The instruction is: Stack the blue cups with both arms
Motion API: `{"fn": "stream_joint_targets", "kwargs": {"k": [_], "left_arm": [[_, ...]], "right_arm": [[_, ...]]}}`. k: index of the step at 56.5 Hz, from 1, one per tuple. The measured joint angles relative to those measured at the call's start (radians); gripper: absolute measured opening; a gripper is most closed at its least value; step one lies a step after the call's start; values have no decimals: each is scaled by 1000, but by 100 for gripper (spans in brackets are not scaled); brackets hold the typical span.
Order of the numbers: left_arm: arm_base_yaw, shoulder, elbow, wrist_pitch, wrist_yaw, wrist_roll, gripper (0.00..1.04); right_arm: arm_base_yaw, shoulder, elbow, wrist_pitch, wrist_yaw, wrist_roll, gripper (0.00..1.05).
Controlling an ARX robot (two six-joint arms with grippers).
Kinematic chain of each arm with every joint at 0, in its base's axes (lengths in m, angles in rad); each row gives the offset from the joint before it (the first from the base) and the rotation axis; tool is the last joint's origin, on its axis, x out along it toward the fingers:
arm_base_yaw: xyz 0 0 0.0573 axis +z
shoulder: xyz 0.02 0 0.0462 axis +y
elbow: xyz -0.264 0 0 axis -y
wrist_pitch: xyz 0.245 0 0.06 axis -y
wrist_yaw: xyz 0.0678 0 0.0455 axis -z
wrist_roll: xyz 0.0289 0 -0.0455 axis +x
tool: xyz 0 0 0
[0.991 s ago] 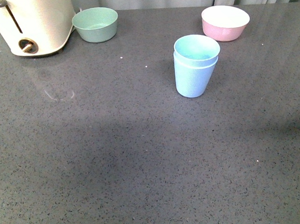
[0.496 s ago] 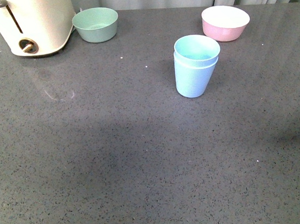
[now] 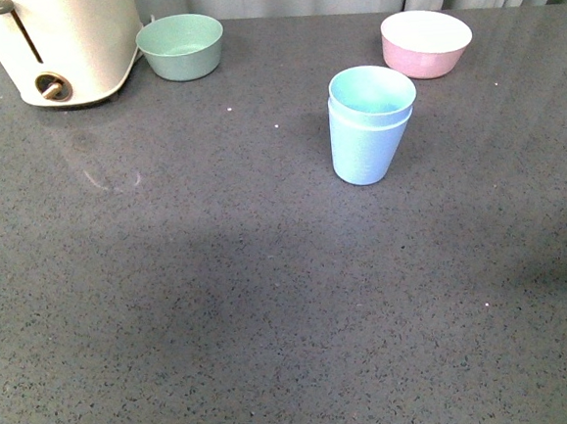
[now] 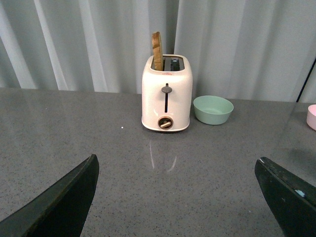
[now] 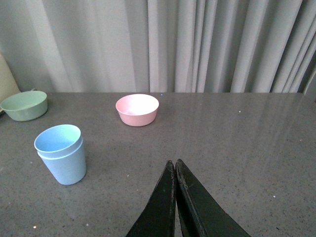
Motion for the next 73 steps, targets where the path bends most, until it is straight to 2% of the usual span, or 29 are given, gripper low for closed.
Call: {"fn": "stream_joint_targets", "kwargs": {"k": [8, 12, 27, 41, 56, 73], "left_arm": [[0, 0, 0, 0, 0, 0, 96], [0, 0, 0, 0, 0, 0, 96], [0, 0, 0, 0, 0, 0, 96], [0, 0, 0, 0, 0, 0, 96], [0, 0, 0, 0, 0, 0, 96], [0, 0, 0, 0, 0, 0, 96]], "right_arm": [[0, -47, 0, -48, 0, 0, 2], [0, -163, 1, -197, 2, 0, 2], [0, -214, 1, -220, 1, 0, 3], [0, -214, 1, -220, 0, 0, 51], [0, -215, 1, -220, 0, 1, 97], [0, -215, 1, -220, 0, 1, 96]]}}
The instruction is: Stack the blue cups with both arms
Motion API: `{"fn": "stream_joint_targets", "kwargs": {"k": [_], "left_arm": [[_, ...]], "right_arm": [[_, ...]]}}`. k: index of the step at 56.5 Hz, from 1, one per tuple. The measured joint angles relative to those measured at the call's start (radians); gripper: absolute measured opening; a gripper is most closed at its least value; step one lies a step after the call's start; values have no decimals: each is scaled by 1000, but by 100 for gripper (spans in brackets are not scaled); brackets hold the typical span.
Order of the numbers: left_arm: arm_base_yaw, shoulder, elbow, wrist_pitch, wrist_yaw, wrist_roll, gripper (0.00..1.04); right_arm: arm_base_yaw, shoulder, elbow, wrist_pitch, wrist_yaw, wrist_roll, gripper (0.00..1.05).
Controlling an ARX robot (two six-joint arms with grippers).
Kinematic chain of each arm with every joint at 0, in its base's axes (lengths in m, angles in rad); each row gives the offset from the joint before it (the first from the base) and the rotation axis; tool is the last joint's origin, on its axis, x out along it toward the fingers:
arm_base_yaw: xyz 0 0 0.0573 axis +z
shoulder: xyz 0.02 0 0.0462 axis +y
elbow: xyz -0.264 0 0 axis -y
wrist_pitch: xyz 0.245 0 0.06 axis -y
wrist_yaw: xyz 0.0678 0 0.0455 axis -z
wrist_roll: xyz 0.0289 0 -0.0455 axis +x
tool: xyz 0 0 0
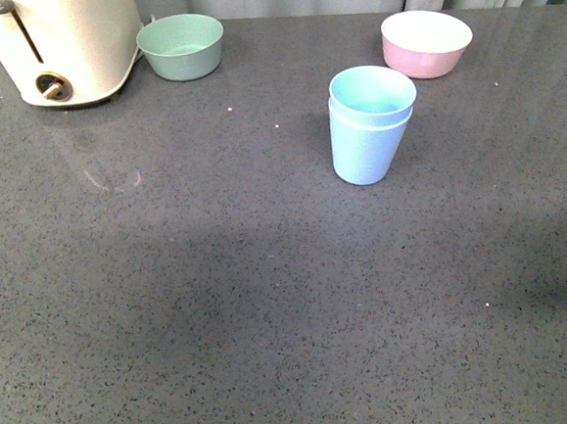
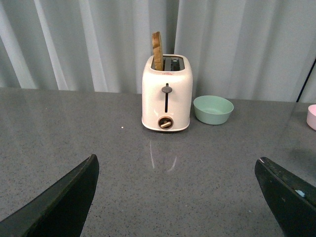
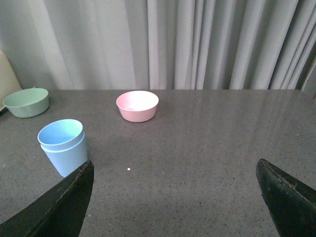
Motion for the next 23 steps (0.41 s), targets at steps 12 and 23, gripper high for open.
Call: {"fn": "stream_joint_targets", "kwargs": {"k": [12, 23], "left_arm": [[0, 0, 0, 0, 0, 0, 96], [0, 0, 0, 0, 0, 0, 96]], "right_arm": [[0, 0, 0, 0, 0, 0, 96], [0, 0, 0, 0, 0, 0, 96]]}}
